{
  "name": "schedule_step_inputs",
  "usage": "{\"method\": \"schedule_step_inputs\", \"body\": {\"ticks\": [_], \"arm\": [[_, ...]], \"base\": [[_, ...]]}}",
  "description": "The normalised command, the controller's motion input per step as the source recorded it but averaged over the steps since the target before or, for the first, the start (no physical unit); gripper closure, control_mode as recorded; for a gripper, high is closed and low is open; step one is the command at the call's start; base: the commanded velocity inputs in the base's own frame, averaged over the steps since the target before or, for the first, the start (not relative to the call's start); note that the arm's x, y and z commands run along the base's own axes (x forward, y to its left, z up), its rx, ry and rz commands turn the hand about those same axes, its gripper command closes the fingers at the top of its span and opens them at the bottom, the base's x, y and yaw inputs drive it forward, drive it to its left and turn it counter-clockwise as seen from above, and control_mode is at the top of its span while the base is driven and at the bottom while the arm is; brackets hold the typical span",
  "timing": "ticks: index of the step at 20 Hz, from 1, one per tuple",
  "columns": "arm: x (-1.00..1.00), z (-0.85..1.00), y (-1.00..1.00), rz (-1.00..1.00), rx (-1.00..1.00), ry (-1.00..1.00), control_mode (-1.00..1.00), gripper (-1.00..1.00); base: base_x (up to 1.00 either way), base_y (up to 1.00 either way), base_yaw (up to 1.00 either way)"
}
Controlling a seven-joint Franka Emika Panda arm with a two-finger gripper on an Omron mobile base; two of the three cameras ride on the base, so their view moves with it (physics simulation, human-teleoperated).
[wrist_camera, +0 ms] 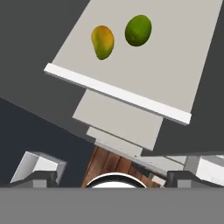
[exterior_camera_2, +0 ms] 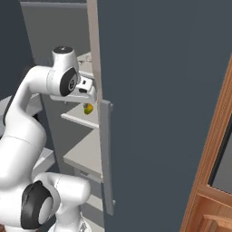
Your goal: Take the potato and fish from the highest rack and move them to the second highest rack where the lime and mango are located, to maximize freezer space. Close the freezer door after rearranging.
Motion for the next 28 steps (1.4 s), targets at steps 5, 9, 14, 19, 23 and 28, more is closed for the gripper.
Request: {"method": "schedule_step_inputs", "body": {"ticks": [5, 9, 14, 19, 23, 28], "arm": [[0.0, -0.05, 0.09, 0.0, 0.0, 0.0, -1.0, -1.0], [-0.3, -0.16, 0.46, -0.02, 0.0, 0.0, -1.0, -1.0], [-0.46, -0.11, 0.36, -0.03, 0.01, 0.0, -1.0, -1.0], [-0.18, -0.02, 0.46, -0.16, 0.03, 0.0, -1.0, -1.0], [0.0, 0.0, 0.74, -0.35, 0.0, -0.1, -1.0, -1.0], [0.0, 0.0, 0.49, -0.29, 0.04, -0.11, -1.0, -1.0]], "base": [[0.05, 0.0, 0.0], [0.0, 0.0, 0.0], [0.0, 0.0, 0.0], [0.0, 0.0, 0.0], [0.0, 0.0, 0.0], [0.0, 0.0, 0.0]]}}
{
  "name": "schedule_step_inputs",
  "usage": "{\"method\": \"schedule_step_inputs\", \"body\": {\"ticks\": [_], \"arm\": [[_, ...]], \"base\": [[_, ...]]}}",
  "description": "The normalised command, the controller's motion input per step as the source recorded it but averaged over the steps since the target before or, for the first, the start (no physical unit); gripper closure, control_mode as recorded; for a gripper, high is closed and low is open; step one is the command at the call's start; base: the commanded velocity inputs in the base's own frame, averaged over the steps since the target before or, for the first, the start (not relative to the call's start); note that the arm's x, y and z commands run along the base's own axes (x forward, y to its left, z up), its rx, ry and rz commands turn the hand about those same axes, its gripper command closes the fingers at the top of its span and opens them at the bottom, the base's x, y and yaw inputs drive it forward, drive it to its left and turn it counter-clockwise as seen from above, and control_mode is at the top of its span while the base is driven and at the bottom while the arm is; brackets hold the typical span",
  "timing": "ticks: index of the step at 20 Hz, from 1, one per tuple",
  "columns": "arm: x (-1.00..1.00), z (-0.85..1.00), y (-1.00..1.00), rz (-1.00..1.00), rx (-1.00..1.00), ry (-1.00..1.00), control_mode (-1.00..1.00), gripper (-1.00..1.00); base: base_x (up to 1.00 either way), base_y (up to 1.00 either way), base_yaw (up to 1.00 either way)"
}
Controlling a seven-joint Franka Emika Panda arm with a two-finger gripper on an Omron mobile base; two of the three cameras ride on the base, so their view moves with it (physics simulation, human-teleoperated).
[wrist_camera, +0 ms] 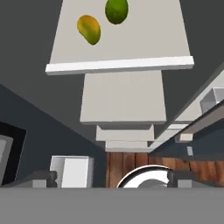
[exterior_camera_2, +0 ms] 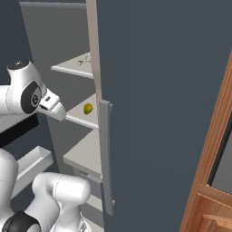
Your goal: Take the potato and fish from the highest rack and move them to the second highest rack where the lime and mango are located, to maximize freezer space. Close the freezer door after rearranging.
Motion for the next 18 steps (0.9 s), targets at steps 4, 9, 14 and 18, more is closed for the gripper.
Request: {"method": "schedule_step_inputs", "body": {"ticks": [4, 9, 14, 18], "arm": [[-0.07, 0.39, -0.31, 0.01, 0.22, -0.04, -1.0, -1.0], [-0.13, 0.89, -0.38, 0.04, 0.29, -0.09, -1.0, -1.0], [0.05, 0.71, -0.03, 0.0, 0.19, -0.16, -1.0, -1.0], [0.12, 0.62, 0.0, 0.0, 0.06, -0.33, -1.0, -1.0]], "base": [[0.0, 0.0, 0.0], [0.0, 0.0, 0.0], [0.0, 0.0, 0.0], [0.0, 0.0, 0.0]]}}
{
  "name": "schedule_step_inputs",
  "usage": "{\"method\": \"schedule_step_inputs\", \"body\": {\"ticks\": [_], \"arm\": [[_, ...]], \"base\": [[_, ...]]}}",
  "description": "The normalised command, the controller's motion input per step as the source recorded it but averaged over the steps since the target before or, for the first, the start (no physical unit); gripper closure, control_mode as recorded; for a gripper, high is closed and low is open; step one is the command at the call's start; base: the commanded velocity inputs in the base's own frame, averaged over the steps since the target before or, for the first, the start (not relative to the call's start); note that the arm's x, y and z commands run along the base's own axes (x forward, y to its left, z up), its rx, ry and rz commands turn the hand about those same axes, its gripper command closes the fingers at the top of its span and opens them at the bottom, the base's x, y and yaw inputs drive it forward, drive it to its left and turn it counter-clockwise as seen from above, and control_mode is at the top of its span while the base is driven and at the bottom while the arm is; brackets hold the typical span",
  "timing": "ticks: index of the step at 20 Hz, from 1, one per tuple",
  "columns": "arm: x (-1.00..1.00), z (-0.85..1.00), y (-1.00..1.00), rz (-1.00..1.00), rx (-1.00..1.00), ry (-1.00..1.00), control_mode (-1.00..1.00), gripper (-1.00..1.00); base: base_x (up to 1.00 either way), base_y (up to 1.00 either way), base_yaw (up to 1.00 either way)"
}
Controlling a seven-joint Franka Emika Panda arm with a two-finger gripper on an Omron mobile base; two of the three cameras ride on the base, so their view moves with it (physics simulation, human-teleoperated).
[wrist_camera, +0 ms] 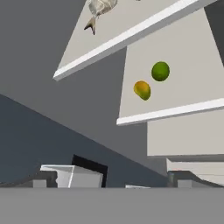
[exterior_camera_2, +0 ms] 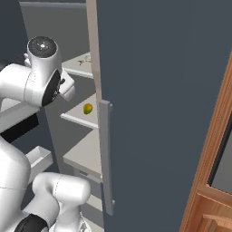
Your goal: Take the potato and fish from the highest rack and move them to the second highest rack where the lime and mango are located, to maximize freezer space. Close the freezer door after rearranging.
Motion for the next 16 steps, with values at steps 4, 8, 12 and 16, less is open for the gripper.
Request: {"method": "schedule_step_inputs", "body": {"ticks": [4, 8, 12, 16], "arm": [[0.15, 0.5, 0.0, 0.0, 0.02, -0.23, -1.0, -1.0], [0.24, 0.23, 0.0, -0.08, 0.0, -0.04, -1.0, -1.0], [0.46, 0.1, -0.01, -0.23, 0.0, 0.04, -1.0, -1.0], [0.51, 0.07, 0.0, -0.19, 0.0, 0.03, -1.0, -1.0]], "base": [[0.0, 0.0, 0.0], [0.0, 0.0, 0.0], [0.0, 0.0, 0.0], [0.0, 0.0, 0.0]]}}
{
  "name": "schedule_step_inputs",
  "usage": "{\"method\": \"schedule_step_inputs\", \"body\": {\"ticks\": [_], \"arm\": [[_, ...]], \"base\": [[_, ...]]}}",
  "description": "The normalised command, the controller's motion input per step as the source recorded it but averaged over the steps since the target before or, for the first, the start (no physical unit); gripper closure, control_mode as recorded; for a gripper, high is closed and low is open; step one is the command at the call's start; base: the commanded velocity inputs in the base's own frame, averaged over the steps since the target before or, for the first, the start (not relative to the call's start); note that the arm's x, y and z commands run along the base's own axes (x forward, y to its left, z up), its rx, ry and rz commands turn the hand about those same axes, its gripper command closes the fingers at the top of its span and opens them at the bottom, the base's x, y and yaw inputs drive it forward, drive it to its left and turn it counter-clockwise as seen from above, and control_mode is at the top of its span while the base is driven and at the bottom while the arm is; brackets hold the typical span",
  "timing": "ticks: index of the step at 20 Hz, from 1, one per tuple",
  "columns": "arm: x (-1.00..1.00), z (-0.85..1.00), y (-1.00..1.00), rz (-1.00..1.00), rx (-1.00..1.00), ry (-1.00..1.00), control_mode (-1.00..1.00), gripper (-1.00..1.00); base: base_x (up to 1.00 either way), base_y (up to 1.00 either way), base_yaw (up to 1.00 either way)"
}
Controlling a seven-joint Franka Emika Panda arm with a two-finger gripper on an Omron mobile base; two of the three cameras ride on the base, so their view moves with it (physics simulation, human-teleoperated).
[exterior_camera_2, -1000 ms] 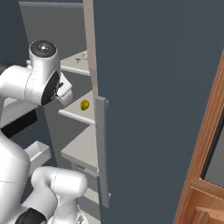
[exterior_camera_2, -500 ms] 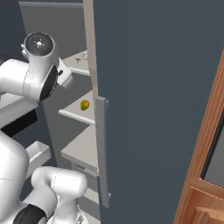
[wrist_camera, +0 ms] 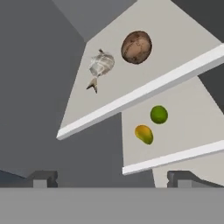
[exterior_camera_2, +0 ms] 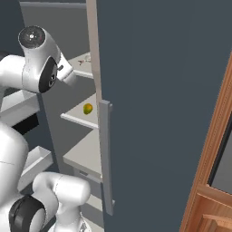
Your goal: Take the potato and fish from the highest rack and move them to the second highest rack where the lime and mango are located, to maximize freezer space. Close the freezer door after rearranging.
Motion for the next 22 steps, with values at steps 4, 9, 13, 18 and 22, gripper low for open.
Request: {"method": "schedule_step_inputs", "body": {"ticks": [4, 9, 13, 18, 22], "arm": [[0.47, 0.0, -0.04, -0.06, 0.0, 0.01, -1.0, -1.0], [0.49, 0.0, -0.05, 0.0, 0.0, 0.0, -1.0, -1.0], [0.52, 0.0, 0.0, 0.0, -0.05, 0.0, -1.0, -1.0], [0.46, -0.01, 0.0, 0.0, -0.14, 0.05, -1.0, -1.0], [0.42, -0.03, 0.0, 0.0, -0.09, 0.07, -1.0, -1.0]], "base": [[0.0, 0.0, 0.0], [0.0, 0.0, 0.0], [0.0, 0.0, 0.0], [0.0, 0.0, 0.0], [0.0, 0.0, 0.0]]}}
